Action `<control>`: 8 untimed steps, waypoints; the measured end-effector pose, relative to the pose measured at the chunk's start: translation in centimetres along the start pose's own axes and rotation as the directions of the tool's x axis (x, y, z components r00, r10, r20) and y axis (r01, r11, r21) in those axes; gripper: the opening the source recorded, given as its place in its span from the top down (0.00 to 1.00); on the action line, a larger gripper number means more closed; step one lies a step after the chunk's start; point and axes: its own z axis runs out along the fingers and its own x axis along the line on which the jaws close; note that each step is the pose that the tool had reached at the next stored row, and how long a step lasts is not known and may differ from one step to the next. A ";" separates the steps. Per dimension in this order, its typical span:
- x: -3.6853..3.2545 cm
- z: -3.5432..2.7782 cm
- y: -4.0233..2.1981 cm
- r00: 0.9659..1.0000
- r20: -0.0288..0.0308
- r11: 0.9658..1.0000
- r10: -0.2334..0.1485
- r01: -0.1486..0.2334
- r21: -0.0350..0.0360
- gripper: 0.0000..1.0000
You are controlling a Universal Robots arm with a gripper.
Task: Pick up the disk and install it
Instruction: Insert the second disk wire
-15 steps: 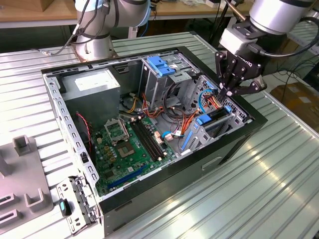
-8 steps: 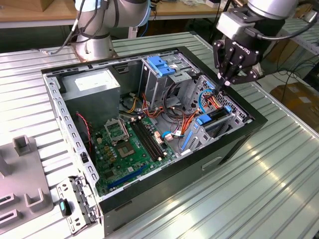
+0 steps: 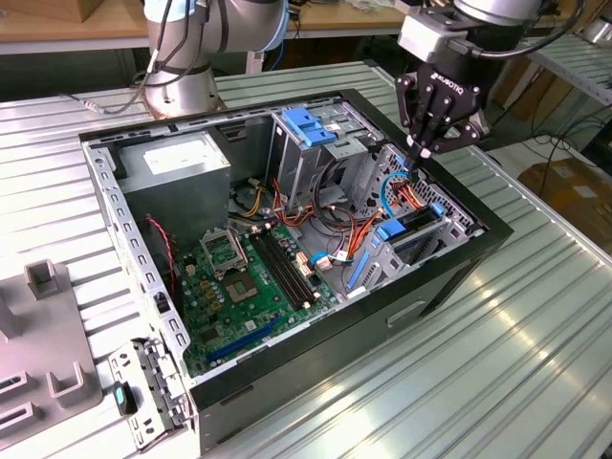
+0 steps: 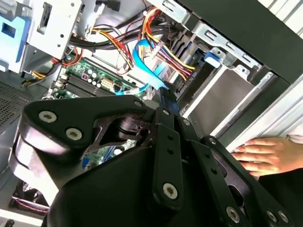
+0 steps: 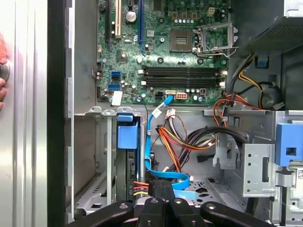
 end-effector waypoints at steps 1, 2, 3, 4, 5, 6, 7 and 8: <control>-0.18 0.09 -0.07 1.000 -0.007 1.000 0.000 0.000 0.000 0.89; -0.23 0.18 -0.10 1.000 -0.020 1.000 0.000 0.000 -0.001 0.89; -0.23 0.22 -0.11 1.000 -0.031 1.000 0.000 0.000 -0.001 0.89; -0.23 0.27 -0.11 0.999 -0.042 1.000 0.000 0.000 -0.001 0.83; -0.23 0.31 -0.12 0.999 -0.052 1.000 -0.001 0.000 -0.002 0.83; -0.25 0.39 -0.12 0.998 -0.060 1.000 -0.001 0.001 -0.002 0.83; -0.28 0.47 -0.13 0.998 -0.065 1.000 -0.001 0.001 -0.002 0.76; -0.33 0.56 -0.14 0.998 -0.070 1.000 -0.001 0.001 -0.002 0.76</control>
